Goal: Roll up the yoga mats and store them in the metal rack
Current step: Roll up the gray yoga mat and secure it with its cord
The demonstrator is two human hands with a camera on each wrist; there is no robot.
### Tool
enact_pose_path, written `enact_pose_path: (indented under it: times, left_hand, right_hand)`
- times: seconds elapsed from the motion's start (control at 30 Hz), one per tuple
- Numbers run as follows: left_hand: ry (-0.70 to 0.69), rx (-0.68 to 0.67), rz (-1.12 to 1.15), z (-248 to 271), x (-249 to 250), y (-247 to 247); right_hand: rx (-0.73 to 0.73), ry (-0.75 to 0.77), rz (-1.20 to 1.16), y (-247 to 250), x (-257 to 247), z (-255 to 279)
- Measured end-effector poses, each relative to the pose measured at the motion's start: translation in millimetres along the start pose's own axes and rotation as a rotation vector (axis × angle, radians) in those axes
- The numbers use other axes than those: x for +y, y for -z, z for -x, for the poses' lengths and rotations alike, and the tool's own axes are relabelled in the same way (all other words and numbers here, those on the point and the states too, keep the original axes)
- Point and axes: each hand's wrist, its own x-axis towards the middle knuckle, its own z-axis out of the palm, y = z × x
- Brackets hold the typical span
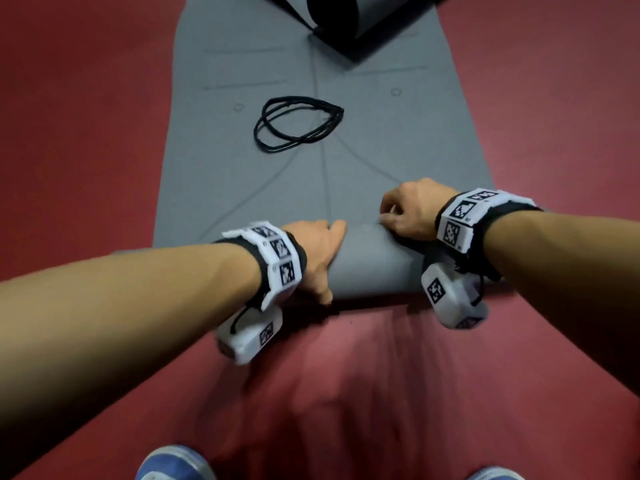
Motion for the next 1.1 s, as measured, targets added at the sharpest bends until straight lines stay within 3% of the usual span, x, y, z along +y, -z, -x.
enact_pose_path:
  times: [0.07,0.13,0.23,0.47,0.53,0.63,0.73,0.87,0.97,1.03,1.1]
  left_hand:
    - [0.025,-0.036,0.09,-7.5,-5.3,12.9]
    - [0.042,-0.091,0.173,-13.5,-10.3,21.3]
    - [0.063,-0.131,0.212,-18.9,-11.1,24.2]
    - [0.013,0.048,0.015,-9.0,-11.5,32.6]
    - [-0.03,-0.062,0.14,-0.5,-11.7,36.9]
    - [-0.104,-0.363,0.409,7.1,-7.1,23.4]
    - [-0.093,-0.663,0.502,13.4,4.3,-2.0]
    - [-0.102,-0.726,0.455,3.4,12.9,-15.0]
    - [-0.06,-0.658,0.372,-8.6,1.5,-0.1]
    - [-0.024,-0.55,0.364,-12.2,-11.5,7.2]
    - [-0.001,-0.452,0.407,-10.9,-23.1,5.9]
  right_hand:
    - [-0.147,0.057,-0.127,0.2,-12.0,6.4]
    - [-0.244,0.15,0.0,-4.2,-29.9,11.5]
    - [-0.163,0.173,0.305,-19.3,-42.3,11.8]
    - [-0.222,0.144,0.095,12.5,-44.8,-0.7]
    - [-0.416,0.141,-0.076,15.4,-42.8,-7.0]
    - [-0.755,0.065,-0.199,-2.6,-40.8,-3.5]
    - [-0.922,0.028,-0.231,-39.6,-42.9,10.9]
    - [-1.126,-0.003,-0.263,-57.3,-42.0,19.5]
    - [-0.984,0.05,-0.206,-35.2,-40.7,6.6]
    - [-0.738,0.087,-0.129,-11.7,-41.1,-9.8]
    - [-0.372,0.132,-0.043,7.0,-49.1,-29.5]
